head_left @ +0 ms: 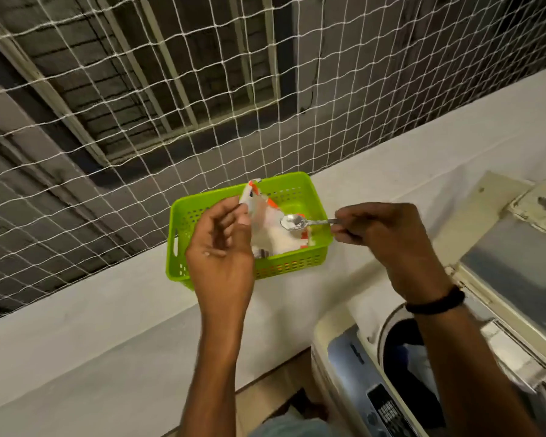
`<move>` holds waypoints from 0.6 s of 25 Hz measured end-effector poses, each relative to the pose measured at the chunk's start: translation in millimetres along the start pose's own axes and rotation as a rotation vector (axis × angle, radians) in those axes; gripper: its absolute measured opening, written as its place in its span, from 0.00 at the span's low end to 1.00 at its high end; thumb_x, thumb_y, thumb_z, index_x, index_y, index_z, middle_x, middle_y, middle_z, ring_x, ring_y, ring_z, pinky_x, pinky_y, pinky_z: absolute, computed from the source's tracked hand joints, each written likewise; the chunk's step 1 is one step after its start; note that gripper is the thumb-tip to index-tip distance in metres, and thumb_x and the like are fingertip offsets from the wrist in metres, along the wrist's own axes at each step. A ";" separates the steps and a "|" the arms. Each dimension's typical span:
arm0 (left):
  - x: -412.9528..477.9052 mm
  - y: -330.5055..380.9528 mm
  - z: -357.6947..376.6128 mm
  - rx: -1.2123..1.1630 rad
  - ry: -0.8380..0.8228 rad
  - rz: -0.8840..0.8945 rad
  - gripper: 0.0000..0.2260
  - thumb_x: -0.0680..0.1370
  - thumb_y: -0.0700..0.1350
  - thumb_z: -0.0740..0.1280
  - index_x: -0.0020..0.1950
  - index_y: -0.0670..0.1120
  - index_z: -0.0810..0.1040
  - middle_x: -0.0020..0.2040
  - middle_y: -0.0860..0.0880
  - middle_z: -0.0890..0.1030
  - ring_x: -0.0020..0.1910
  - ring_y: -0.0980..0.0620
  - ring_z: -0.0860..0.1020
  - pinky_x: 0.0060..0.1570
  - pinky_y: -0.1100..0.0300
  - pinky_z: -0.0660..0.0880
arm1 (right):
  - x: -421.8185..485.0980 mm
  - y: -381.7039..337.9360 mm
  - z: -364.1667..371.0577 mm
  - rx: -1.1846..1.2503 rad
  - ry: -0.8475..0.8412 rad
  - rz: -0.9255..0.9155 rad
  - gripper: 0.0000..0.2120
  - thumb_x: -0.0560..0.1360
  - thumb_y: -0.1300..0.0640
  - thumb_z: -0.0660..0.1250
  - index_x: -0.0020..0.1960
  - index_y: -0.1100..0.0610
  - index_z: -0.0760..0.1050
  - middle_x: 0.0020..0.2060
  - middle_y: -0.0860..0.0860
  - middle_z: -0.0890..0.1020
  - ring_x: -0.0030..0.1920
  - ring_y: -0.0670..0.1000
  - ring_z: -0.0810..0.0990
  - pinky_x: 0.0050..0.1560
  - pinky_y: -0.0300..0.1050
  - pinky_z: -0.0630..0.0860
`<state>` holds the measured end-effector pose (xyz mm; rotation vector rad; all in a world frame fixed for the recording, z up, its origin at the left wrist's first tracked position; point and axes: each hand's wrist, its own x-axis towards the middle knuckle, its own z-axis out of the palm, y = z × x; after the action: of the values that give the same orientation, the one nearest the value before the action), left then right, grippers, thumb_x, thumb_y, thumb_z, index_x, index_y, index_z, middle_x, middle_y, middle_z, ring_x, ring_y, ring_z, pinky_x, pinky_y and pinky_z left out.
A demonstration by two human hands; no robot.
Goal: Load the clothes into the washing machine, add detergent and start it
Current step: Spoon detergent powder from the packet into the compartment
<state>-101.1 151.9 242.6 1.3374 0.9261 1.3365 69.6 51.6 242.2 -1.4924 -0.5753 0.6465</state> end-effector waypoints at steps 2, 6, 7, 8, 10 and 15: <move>5.7 -2.2 -13.7 0.075 0.037 0.002 0.10 0.78 0.35 0.69 0.59 0.39 0.80 0.50 0.47 0.84 0.48 0.59 0.82 0.51 0.67 0.76 | 13.9 -0.1 19.9 -0.345 -0.045 -0.083 0.07 0.72 0.65 0.68 0.42 0.57 0.85 0.37 0.57 0.86 0.41 0.55 0.86 0.51 0.54 0.82; 9.7 -6.6 -29.7 0.259 0.035 0.011 0.10 0.78 0.37 0.70 0.58 0.44 0.81 0.48 0.56 0.83 0.46 0.65 0.81 0.50 0.72 0.75 | 40.6 2.4 61.5 -0.715 -0.183 -0.073 0.09 0.71 0.60 0.66 0.45 0.57 0.84 0.42 0.56 0.85 0.46 0.59 0.84 0.51 0.53 0.81; 9.7 -7.5 -31.3 0.292 0.021 0.012 0.10 0.77 0.38 0.70 0.58 0.46 0.81 0.47 0.58 0.83 0.45 0.66 0.80 0.50 0.73 0.75 | 45.0 3.7 70.1 -0.726 -0.192 -0.069 0.09 0.70 0.61 0.65 0.44 0.59 0.84 0.41 0.59 0.85 0.46 0.62 0.83 0.50 0.55 0.81; 9.5 -7.7 -32.3 0.320 0.007 0.017 0.10 0.77 0.39 0.70 0.58 0.46 0.81 0.47 0.59 0.82 0.45 0.66 0.80 0.49 0.74 0.74 | 49.1 6.9 77.9 -0.738 -0.194 -0.080 0.08 0.69 0.62 0.65 0.43 0.61 0.83 0.40 0.61 0.84 0.45 0.64 0.82 0.50 0.57 0.80; 7.9 -7.6 -32.5 0.350 -0.016 0.038 0.10 0.77 0.39 0.70 0.58 0.47 0.81 0.47 0.59 0.82 0.44 0.68 0.80 0.47 0.77 0.72 | 54.7 13.0 87.5 -0.800 -0.205 -0.070 0.07 0.68 0.63 0.67 0.42 0.62 0.83 0.42 0.61 0.84 0.48 0.63 0.82 0.50 0.55 0.80; 3.4 -8.2 -22.6 0.307 -0.059 0.065 0.10 0.78 0.40 0.69 0.59 0.47 0.81 0.51 0.57 0.84 0.50 0.63 0.81 0.52 0.69 0.77 | 53.7 11.0 83.2 -1.002 -0.237 -0.078 0.12 0.74 0.57 0.66 0.56 0.59 0.78 0.54 0.57 0.82 0.58 0.60 0.79 0.60 0.47 0.73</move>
<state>-122.0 159.7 233.2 1.6432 1.0871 1.2306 48.8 148.2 229.5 -2.3110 -1.2492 0.4848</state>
